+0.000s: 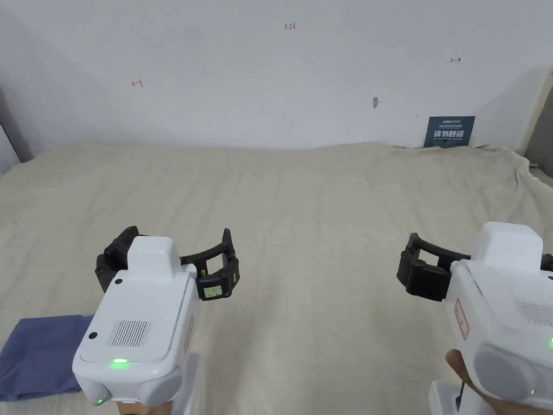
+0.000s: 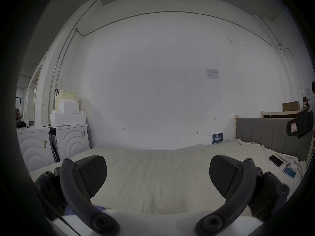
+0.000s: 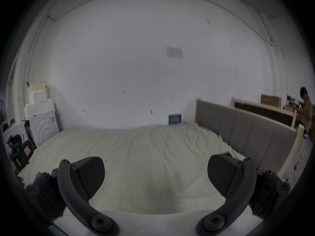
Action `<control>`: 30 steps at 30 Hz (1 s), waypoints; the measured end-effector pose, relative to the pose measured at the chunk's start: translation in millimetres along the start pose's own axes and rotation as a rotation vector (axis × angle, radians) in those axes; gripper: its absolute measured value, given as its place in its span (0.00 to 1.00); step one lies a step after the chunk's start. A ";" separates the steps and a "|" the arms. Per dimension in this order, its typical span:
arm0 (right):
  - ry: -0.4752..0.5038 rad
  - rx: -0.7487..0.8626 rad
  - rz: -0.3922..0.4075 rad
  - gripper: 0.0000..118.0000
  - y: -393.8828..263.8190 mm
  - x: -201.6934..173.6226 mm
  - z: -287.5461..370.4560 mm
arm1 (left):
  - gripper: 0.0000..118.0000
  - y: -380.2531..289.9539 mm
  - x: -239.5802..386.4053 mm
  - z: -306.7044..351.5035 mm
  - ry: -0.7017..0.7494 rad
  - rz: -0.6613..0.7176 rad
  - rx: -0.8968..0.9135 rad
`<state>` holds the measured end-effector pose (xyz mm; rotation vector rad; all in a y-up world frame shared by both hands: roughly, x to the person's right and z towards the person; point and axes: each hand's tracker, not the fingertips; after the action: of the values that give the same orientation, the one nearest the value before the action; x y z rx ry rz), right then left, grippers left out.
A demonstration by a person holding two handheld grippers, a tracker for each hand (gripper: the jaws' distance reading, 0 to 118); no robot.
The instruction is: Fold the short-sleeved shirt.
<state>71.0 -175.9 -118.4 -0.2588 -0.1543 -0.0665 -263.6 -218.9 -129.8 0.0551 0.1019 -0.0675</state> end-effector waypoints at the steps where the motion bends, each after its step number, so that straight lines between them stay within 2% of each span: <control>1: -0.028 -0.056 -0.016 1.00 2.4 -0.7 -2.2 | 1.00 0.5 -0.4 0.2 -0.001 0.001 0.001; 4: -0.103 -0.225 -0.028 1.00 10.4 -4.6 -9.0 | 1.00 1.9 -1.5 0.2 -0.002 0.003 0.003; 8: -0.057 -0.311 -0.037 1.00 13.8 -4.0 -14.4 | 1.00 3.3 -2.8 0.3 0.001 0.006 0.006; 11: -0.075 -0.326 -0.047 1.00 15.3 -7.5 -13.9 | 1.00 3.7 -3.4 0.8 0.006 0.008 0.013; 13: -0.079 -0.314 -0.035 1.00 13.9 -8.8 -13.8 | 1.00 4.1 -3.8 0.9 0.008 0.009 0.012; 15: -0.096 -0.302 0.011 1.00 12.5 -12.5 -14.7 | 1.00 3.9 -4.5 1.0 0.009 0.009 0.013; 19: -0.081 -0.262 0.033 0.99 10.8 -12.8 -10.5 | 1.00 4.5 -5.1 1.7 0.006 0.006 0.014; 24: -0.077 -0.267 0.000 0.99 12.5 -8.9 -11.0 | 1.00 5.3 -5.5 2.9 0.008 0.008 0.014; 30: -0.021 -0.062 0.067 0.99 9.7 -8.3 1.9 | 1.00 5.3 -6.3 3.3 0.012 0.010 0.018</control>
<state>63.4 -165.6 -120.4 -0.3259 -0.1640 -0.0017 -269.2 -213.4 -125.5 0.0735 0.1127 -0.0582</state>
